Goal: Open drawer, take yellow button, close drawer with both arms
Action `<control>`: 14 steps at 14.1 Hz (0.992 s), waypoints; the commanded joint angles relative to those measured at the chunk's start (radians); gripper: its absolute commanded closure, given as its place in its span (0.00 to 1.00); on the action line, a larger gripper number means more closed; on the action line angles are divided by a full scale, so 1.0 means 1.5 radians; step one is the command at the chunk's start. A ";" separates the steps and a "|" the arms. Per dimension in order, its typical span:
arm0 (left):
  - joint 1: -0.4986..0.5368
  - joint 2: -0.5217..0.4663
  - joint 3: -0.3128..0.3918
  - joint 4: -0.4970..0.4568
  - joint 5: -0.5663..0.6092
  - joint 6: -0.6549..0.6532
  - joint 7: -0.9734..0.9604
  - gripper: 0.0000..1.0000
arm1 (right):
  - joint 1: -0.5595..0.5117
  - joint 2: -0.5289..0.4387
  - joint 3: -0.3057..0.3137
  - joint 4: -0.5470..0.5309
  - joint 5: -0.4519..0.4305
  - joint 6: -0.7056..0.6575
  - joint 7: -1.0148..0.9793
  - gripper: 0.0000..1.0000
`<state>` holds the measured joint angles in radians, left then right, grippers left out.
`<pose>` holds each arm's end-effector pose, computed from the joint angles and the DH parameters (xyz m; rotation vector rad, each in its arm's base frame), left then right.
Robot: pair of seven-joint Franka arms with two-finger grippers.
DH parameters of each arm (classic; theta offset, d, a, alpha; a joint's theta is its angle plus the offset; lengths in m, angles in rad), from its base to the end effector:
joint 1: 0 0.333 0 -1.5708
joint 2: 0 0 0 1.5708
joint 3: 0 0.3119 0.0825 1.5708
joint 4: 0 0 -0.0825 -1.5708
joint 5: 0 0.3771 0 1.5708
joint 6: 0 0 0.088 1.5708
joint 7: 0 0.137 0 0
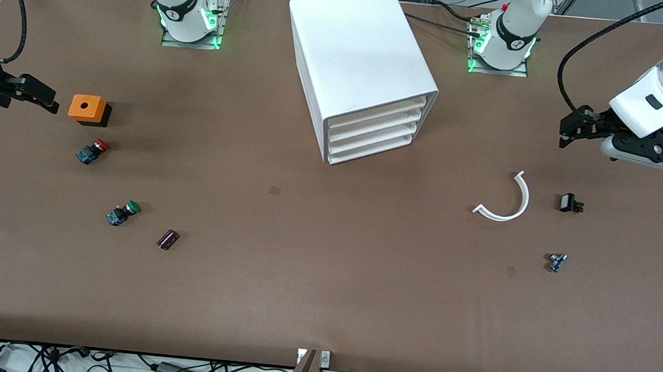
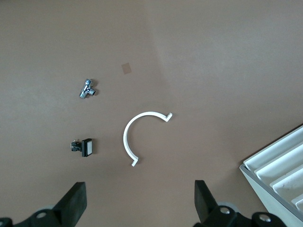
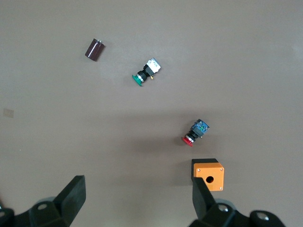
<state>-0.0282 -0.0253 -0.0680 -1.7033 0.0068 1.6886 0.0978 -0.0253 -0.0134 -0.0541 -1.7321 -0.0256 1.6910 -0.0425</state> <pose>0.5453 -0.0521 0.5525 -3.1182 0.3046 -0.0165 0.5456 -0.0468 0.5326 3.1179 -0.0522 -0.0455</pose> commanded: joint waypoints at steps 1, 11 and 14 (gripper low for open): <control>-0.001 -0.001 -0.002 0.009 0.008 -0.010 -0.002 0.00 | -0.003 -0.015 0.004 -0.014 -0.007 0.007 -0.003 0.00; -0.002 -0.001 -0.002 0.010 0.006 -0.010 -0.004 0.00 | 0.012 -0.004 0.005 -0.006 0.003 0.007 0.007 0.00; -0.003 0.011 -0.004 0.014 0.001 -0.029 -0.001 0.00 | 0.048 0.001 0.005 -0.005 0.005 0.007 0.011 0.00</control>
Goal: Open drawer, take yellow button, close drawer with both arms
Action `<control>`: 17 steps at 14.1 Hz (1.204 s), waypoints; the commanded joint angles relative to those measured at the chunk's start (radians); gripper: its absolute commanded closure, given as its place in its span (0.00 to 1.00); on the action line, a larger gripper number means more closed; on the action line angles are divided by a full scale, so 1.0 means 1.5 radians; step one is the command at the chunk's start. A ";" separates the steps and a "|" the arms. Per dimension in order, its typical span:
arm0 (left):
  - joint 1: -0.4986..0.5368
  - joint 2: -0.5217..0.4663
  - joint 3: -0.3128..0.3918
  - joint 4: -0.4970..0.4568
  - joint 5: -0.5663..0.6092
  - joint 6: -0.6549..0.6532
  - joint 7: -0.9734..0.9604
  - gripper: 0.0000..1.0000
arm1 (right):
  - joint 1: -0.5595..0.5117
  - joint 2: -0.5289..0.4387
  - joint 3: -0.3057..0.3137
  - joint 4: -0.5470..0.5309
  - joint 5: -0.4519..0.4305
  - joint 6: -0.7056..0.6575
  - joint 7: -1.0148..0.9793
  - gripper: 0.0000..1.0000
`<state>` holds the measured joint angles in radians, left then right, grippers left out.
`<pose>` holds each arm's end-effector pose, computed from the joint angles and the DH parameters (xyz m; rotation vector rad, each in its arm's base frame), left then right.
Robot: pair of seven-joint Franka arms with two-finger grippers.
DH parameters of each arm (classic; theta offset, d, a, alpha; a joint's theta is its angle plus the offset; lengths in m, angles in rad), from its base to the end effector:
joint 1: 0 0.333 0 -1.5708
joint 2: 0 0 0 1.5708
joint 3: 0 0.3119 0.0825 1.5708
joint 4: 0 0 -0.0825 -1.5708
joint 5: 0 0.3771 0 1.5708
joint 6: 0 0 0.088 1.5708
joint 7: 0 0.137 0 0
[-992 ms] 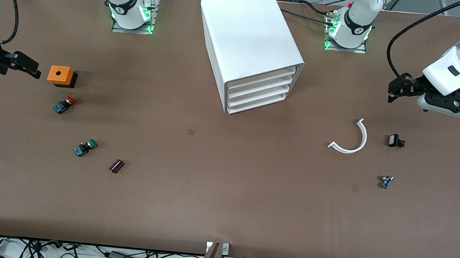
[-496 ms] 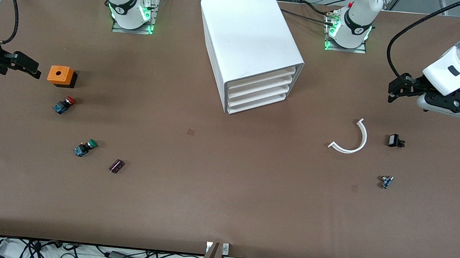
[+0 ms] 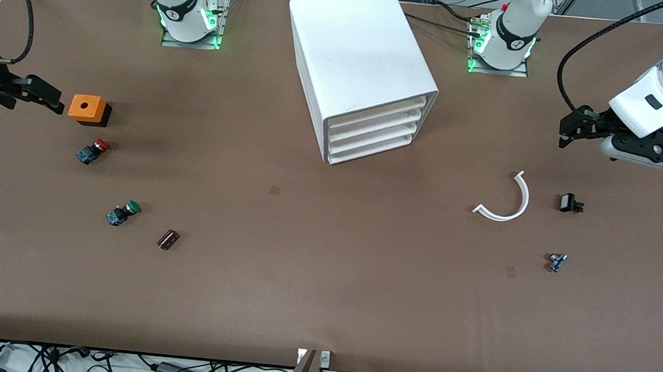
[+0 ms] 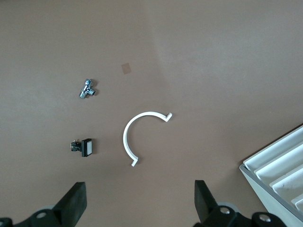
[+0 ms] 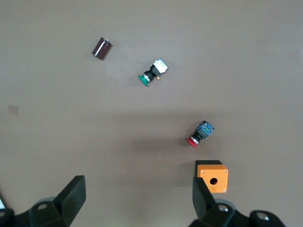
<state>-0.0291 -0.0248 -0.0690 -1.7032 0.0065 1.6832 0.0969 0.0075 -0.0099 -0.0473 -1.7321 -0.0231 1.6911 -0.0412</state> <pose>0.5446 -0.0531 0.5518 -3.1184 0.3061 -0.0074 0.5478 -0.0248 0.5307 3.1201 0.0071 -0.0499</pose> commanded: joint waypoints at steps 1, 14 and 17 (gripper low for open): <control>-0.002 0.025 -0.002 0.027 -0.023 -0.063 0.000 0.00 | 0.041 0.007 0.000 -0.005 0.003 0.011 0.010 0.00; -0.019 0.210 -0.006 0.050 -0.408 -0.229 0.022 0.00 | 0.162 0.108 0.001 0.048 0.061 0.032 0.010 0.00; -0.034 0.231 -0.011 0.023 -0.474 -0.176 0.106 0.00 | 0.199 0.124 0.001 0.062 0.062 0.052 0.011 0.00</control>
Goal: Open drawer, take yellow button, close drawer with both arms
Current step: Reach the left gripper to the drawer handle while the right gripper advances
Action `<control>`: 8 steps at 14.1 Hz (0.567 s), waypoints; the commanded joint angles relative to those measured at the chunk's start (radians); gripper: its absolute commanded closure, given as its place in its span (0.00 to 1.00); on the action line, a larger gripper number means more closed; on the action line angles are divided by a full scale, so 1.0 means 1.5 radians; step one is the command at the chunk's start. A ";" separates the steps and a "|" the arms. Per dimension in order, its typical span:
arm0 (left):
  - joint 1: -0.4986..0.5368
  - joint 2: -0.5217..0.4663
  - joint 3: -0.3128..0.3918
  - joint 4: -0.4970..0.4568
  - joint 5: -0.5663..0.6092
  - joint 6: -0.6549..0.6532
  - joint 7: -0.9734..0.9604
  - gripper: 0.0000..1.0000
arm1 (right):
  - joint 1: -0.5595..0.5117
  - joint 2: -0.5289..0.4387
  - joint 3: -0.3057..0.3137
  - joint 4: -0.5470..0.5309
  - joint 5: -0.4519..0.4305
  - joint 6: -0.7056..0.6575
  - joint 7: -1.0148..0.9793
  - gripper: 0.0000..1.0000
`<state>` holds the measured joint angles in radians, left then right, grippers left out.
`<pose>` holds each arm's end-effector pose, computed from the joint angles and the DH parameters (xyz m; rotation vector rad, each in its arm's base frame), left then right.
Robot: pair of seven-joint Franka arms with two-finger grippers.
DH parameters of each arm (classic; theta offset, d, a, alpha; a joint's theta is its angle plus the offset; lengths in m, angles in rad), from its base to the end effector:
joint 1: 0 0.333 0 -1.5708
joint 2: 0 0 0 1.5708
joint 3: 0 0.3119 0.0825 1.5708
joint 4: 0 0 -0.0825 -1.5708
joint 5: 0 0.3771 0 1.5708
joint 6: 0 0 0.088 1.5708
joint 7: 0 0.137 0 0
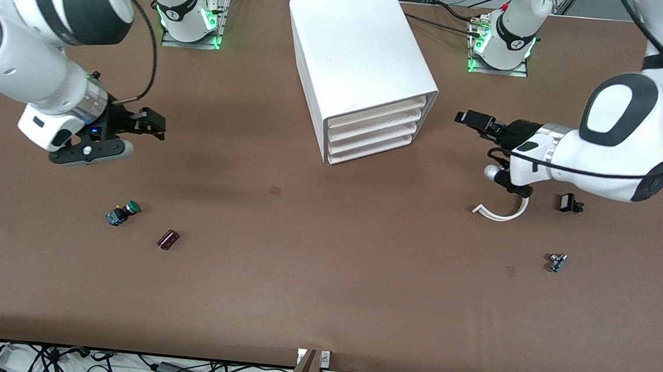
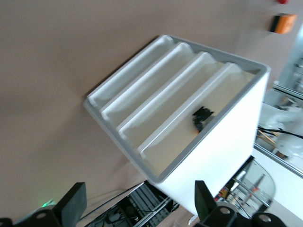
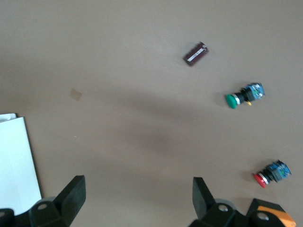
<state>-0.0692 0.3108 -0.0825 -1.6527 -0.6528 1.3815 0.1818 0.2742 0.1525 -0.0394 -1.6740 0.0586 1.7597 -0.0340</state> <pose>0.5445 -0.1720 0.4054 2.3377 -0.3121 -0.6941 0.5752 0.1458 0.4708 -3.0700 -0.3953 0.1106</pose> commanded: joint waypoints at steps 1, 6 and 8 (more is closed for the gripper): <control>-0.009 0.008 -0.008 -0.034 -0.067 0.047 0.079 0.00 | 0.034 0.024 -0.004 0.034 0.008 0.005 0.006 0.00; -0.010 0.007 -0.033 -0.181 -0.212 0.161 0.262 0.00 | 0.061 0.043 -0.005 0.043 0.058 0.011 0.005 0.00; -0.010 0.007 -0.042 -0.226 -0.259 0.184 0.332 0.00 | 0.060 0.053 -0.005 0.050 0.093 0.018 0.005 0.00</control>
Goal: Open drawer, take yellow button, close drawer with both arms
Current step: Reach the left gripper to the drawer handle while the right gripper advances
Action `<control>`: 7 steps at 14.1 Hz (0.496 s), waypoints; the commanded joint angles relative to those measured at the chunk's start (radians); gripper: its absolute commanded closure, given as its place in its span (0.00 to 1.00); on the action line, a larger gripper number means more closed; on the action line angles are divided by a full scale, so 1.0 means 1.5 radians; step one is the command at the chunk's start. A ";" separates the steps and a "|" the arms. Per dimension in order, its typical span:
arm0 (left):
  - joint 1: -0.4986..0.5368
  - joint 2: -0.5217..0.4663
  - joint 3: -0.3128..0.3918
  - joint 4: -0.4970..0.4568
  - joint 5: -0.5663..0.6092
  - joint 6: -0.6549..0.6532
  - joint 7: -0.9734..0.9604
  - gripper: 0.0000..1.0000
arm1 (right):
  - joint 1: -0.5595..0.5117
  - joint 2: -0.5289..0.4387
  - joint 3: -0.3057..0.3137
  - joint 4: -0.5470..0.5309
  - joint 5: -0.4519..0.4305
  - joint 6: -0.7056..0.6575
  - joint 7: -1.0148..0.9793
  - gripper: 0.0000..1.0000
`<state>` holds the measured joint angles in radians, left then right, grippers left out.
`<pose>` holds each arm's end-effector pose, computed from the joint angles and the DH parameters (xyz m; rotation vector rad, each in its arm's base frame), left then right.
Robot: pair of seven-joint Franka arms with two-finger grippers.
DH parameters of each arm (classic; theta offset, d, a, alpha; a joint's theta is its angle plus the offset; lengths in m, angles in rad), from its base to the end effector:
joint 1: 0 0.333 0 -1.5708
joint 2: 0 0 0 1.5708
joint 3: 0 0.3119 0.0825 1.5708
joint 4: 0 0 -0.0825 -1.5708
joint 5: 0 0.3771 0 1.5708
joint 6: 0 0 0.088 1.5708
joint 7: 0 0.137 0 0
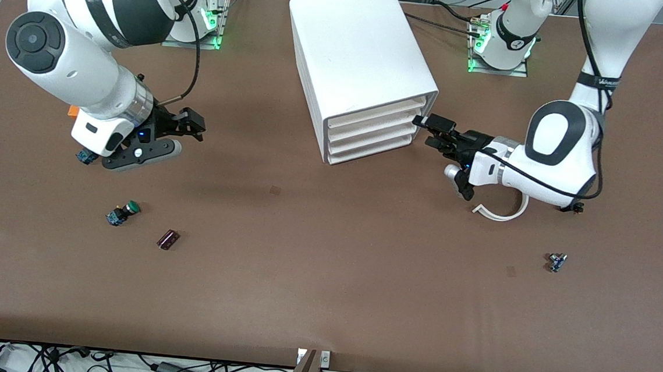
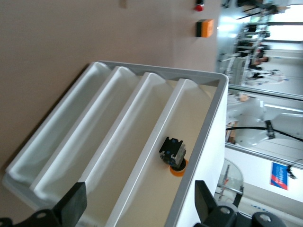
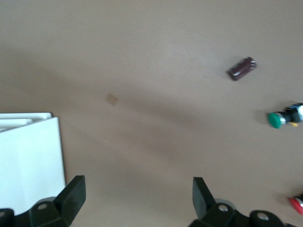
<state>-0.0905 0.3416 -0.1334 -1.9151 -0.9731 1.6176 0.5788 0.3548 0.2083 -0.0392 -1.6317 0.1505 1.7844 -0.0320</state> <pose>0.5154 -0.2266 0.3132 2.0018 -0.4188 -0.4682 0.5752 0.2076 0.4599 -2.9741 -0.4680 0.1119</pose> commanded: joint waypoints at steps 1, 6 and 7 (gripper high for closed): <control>0.004 -0.013 -0.013 -0.070 -0.065 0.031 0.090 0.00 | 0.008 0.019 -0.006 0.026 0.033 0.003 0.003 0.00; 0.006 -0.017 -0.049 -0.144 -0.125 0.068 0.167 0.34 | 0.018 0.029 -0.006 0.032 0.029 0.004 0.002 0.00; 0.006 -0.016 -0.049 -0.147 -0.125 0.068 0.184 0.38 | 0.018 0.031 -0.006 0.032 0.029 0.011 0.002 0.00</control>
<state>-0.0904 0.3420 -0.1967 -2.0976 -1.1297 1.7032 0.7965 0.3716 0.2414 -0.0393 -1.6055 0.1792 1.7942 -0.0320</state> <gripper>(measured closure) 0.260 0.000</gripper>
